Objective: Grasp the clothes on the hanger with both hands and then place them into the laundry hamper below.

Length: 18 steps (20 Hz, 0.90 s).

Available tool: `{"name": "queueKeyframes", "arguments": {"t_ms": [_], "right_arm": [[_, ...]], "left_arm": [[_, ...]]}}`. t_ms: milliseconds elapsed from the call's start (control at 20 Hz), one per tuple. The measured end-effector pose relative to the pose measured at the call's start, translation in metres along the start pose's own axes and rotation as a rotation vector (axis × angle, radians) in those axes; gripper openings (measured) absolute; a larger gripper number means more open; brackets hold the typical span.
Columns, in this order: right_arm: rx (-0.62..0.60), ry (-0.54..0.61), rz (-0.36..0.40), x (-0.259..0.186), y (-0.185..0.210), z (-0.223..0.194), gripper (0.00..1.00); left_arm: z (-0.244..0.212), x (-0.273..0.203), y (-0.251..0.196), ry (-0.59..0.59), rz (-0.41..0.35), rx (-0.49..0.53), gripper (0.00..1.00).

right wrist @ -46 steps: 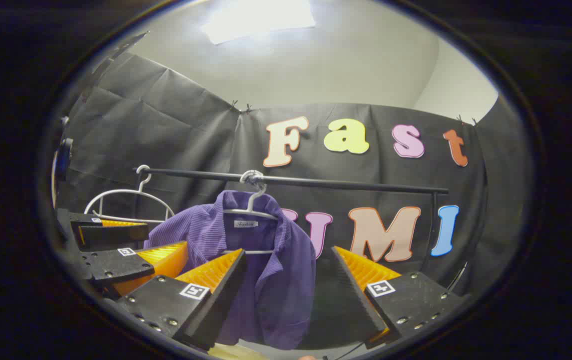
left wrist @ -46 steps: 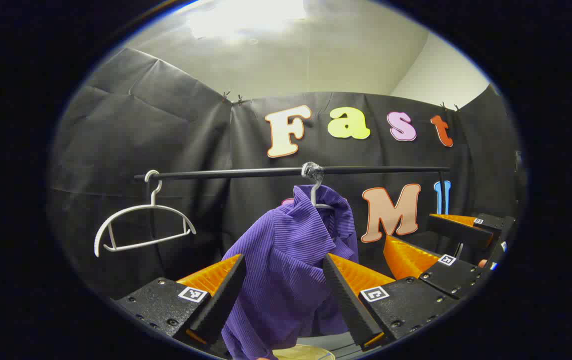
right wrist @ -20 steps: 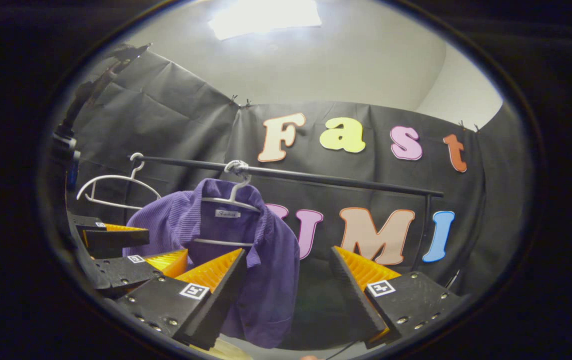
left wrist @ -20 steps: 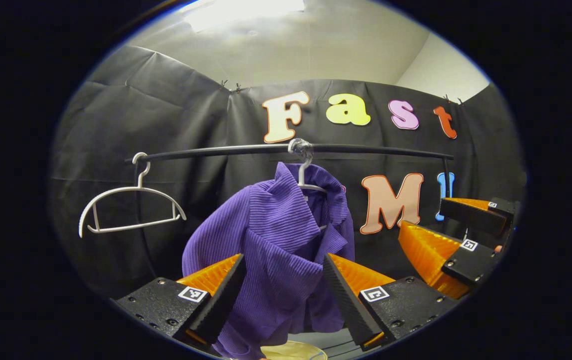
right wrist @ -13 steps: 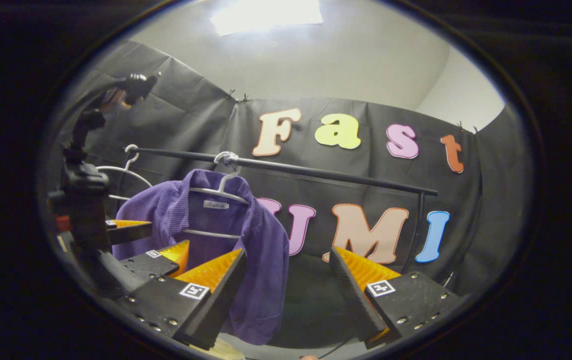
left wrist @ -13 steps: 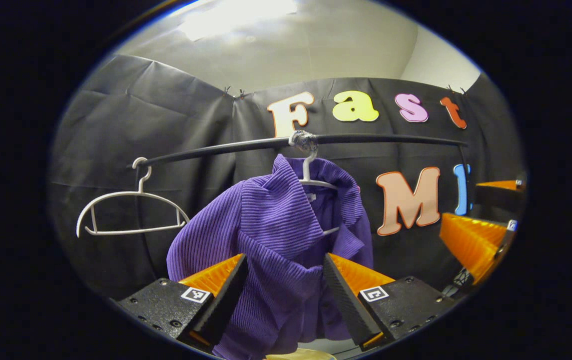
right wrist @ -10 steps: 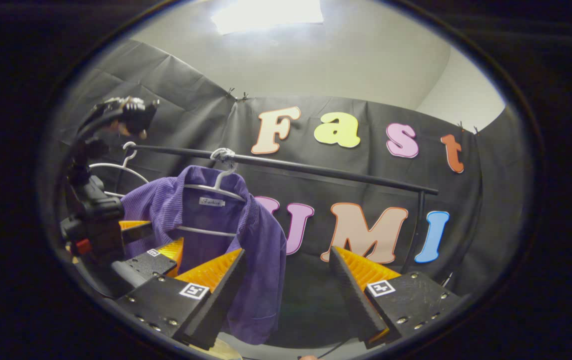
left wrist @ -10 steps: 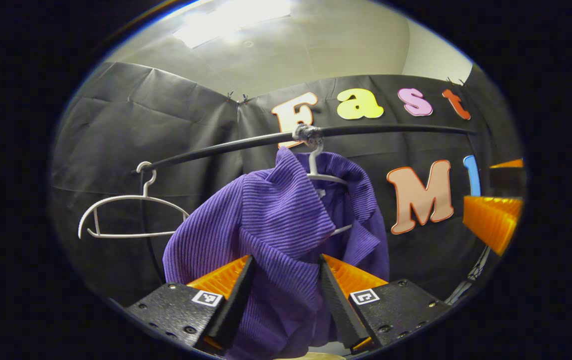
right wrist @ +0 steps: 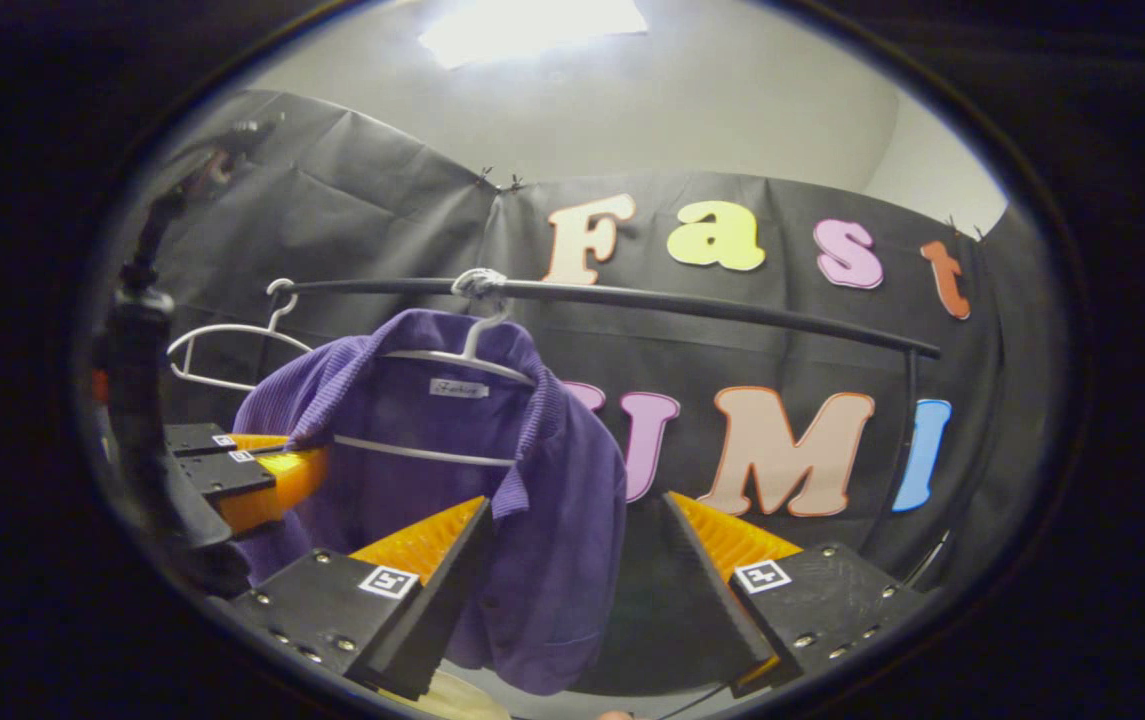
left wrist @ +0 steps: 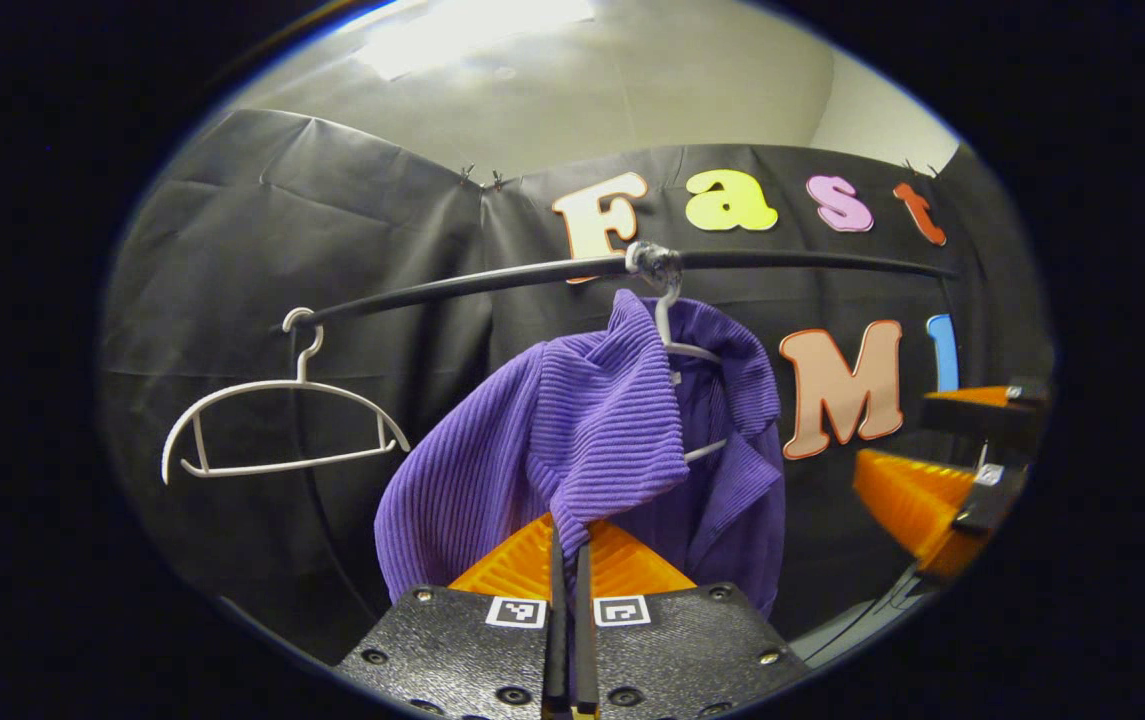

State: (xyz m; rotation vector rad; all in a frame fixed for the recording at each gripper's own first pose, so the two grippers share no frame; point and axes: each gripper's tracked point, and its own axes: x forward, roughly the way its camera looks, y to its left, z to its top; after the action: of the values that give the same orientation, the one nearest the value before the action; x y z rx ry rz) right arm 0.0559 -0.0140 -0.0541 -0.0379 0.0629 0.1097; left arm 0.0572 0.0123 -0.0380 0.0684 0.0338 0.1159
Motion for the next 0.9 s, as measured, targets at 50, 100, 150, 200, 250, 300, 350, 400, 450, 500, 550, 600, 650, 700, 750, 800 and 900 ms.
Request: {"name": "queueKeyframes", "arguments": {"t_ms": [50, 100, 150, 200, 250, 300, 350, 400, 450, 500, 550, 600, 650, 700, 750, 800, 900], "right_arm": [[0.000, 0.002, 0.018, 0.007, 0.007, -0.002, 0.96], [0.004, 0.004, 0.034, 0.015, 0.014, -0.005, 0.96], [0.010, 0.006, 0.048, 0.023, 0.021, -0.008, 0.96], [0.018, 0.007, 0.058, 0.032, 0.028, -0.010, 0.96], [0.028, 0.010, 0.065, 0.042, 0.032, -0.013, 0.96], [0.039, 0.015, 0.073, 0.051, 0.038, -0.016, 0.96], [0.049, 0.020, 0.075, 0.059, 0.042, -0.020, 0.96], [0.058, 0.027, 0.080, 0.068, 0.046, -0.024, 0.96], [0.065, 0.034, 0.083, 0.075, 0.049, -0.030, 0.96], [0.072, 0.043, 0.079, 0.082, 0.052, -0.034, 0.96], [0.079, 0.054, 0.078, 0.089, 0.054, -0.039, 0.96], [0.086, 0.069, 0.079, 0.095, 0.056, -0.043, 0.99], [0.089, 0.085, 0.074, 0.100, 0.057, -0.050, 0.99], [0.096, 0.098, 0.073, 0.103, 0.057, -0.054, 0.87], [0.106, 0.115, 0.072, 0.106, 0.059, -0.058, 0.76], [0.114, 0.134, 0.077, 0.109, 0.062, -0.064, 0.71], [0.125, 0.152, 0.060, 0.113, 0.060, -0.070, 0.57]], "left_arm": [[0.005, -0.004, 0.004, -0.005, -0.002, 0.003, 0.04], [0.012, -0.006, 0.005, -0.011, -0.006, 0.009, 0.01], [0.016, -0.010, 0.007, -0.015, -0.009, 0.018, 0.01], [0.021, -0.013, 0.009, -0.020, -0.012, 0.020, 0.01], [0.027, -0.017, 0.012, -0.026, -0.014, 0.019, 0.01], [0.033, -0.018, 0.014, -0.033, -0.014, 0.017, 0.01], [0.038, -0.021, 0.018, -0.041, -0.008, 0.020, 0.01], [0.045, -0.021, 0.021, -0.052, -0.001, 0.027, 0.00], [0.050, -0.023, 0.025, -0.060, 0.007, 0.034, 0.00], [0.054, -0.022, 0.027, -0.063, 0.014, 0.039, 0.05], [0.056, -0.022, 0.031, -0.066, 0.024, 0.041, 0.04], [0.059, -0.022, 0.035, -0.069, 0.032, 0.042, 0.04], [0.060, -0.022, 0.038, -0.070, 0.042, 0.044, 0.01], [0.063, -0.020, 0.041, -0.072, 0.054, 0.047, 0.01], [0.065, -0.021, 0.046, -0.074, 0.066, 0.051, 0.01], [0.067, -0.021, 0.050, -0.075, 0.076, 0.055, 0.01], [0.071, -0.020, 0.058, -0.078, 0.096, 0.060, 0.00]]}}
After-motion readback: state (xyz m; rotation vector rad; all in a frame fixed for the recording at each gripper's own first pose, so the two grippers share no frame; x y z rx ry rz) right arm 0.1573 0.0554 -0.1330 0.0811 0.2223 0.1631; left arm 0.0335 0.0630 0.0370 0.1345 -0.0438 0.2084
